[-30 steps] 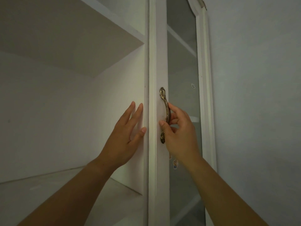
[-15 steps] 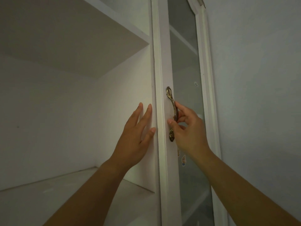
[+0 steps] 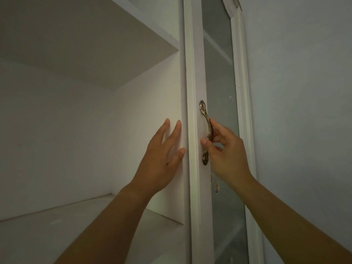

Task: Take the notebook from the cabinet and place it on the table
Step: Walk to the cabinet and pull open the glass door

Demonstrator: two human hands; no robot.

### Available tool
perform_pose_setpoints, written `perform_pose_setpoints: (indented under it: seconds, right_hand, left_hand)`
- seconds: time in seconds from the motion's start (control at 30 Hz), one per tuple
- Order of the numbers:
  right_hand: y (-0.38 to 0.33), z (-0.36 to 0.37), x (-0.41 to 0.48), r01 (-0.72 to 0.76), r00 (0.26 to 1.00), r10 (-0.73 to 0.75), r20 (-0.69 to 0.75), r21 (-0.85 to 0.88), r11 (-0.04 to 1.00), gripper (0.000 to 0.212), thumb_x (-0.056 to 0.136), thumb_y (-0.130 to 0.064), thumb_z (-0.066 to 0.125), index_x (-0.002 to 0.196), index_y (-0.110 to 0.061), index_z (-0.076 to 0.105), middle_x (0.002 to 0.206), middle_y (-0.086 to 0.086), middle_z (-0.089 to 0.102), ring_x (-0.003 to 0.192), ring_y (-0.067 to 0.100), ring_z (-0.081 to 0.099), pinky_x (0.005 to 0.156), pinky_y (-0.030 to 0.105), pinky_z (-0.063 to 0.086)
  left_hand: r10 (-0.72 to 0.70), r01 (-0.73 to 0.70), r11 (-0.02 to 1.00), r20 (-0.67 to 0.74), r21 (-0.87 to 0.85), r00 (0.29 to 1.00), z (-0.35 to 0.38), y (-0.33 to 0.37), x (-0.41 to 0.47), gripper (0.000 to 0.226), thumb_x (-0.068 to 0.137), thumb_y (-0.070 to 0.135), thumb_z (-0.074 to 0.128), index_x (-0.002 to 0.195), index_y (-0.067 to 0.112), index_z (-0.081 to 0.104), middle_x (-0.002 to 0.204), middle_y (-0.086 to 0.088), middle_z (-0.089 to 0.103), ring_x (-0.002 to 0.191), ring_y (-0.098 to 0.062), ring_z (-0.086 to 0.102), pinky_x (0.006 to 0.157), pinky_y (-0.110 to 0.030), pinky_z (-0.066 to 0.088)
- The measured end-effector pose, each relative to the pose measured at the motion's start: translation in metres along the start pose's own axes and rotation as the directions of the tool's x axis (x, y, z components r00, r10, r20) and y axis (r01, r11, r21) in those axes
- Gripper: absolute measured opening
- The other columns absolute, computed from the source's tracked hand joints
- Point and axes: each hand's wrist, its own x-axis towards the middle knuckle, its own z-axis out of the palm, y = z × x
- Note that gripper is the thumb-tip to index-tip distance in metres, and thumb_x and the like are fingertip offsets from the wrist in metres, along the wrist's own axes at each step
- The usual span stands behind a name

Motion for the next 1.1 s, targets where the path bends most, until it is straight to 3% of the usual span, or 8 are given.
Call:
perform_pose_setpoints:
  seconds: [0.23, 0.47, 0.73, 1.1]
  right_hand:
    - [-0.0006, 0.0017, -0.0021, -0.020, 1.000, 0.020, -0.001, 0.098, 0.995, 0.049, 0.084, -0.010, 0.061, 0.130, -0.022, 0.047, 0.104, 0.004, 0.060, 0.094, 0.009, 0.059, 0.077, 0.006, 0.048]
    - [-0.0041, 0.0016, -0.0020, -0.053, 0.999, 0.054, 0.003, 0.149, 0.987, 0.046, 0.084, -0.010, 0.061, 0.128, -0.021, 0.049, 0.104, -0.001, 0.062, 0.094, 0.006, 0.060, 0.078, 0.009, 0.050]
    - [-0.0076, -0.0027, -0.0030, -0.071, 0.997, 0.072, 0.001, 0.181, 0.981, 0.046, 0.084, -0.008, 0.060, 0.128, -0.018, 0.050, 0.098, -0.001, 0.063, 0.093, 0.009, 0.062, 0.080, 0.013, 0.051]
    - [-0.0038, -0.0051, -0.0016, -0.066, 0.998, 0.066, 0.003, 0.110, 0.992, 0.047, 0.083, -0.016, 0.063, 0.127, -0.023, 0.050, 0.105, 0.000, 0.062, 0.090, 0.005, 0.060, 0.070, 0.007, 0.050]
  left_hand:
    - [0.021, -0.021, 1.000, 0.005, -0.005, 1.000, 0.0024, -0.0019, 0.0005, 0.055, 0.087, 0.060, 0.025, 0.132, 0.052, -0.006, 0.154, 0.016, -0.009, 0.139, -0.004, -0.005, 0.108, -0.031, 0.007]
    - [0.019, -0.019, 1.000, -0.012, 0.022, 1.000, 0.0012, -0.0002, 0.0004, 0.054, 0.090, 0.051, 0.027, 0.132, 0.051, -0.007, 0.155, 0.015, -0.007, 0.135, 0.001, -0.006, 0.105, -0.027, 0.005]
    - [0.017, -0.017, 1.000, -0.005, 0.002, 1.000, 0.0011, 0.0012, -0.0001, 0.055, 0.091, 0.050, 0.029, 0.133, 0.050, -0.007, 0.155, 0.014, -0.008, 0.141, -0.006, -0.003, 0.107, -0.029, 0.007]
    - [0.020, -0.020, 1.000, -0.009, 0.010, 1.000, 0.0025, 0.0012, 0.0003, 0.055, 0.089, 0.051, 0.027, 0.133, 0.050, -0.005, 0.155, 0.015, -0.006, 0.138, -0.001, -0.004, 0.105, -0.027, 0.006]
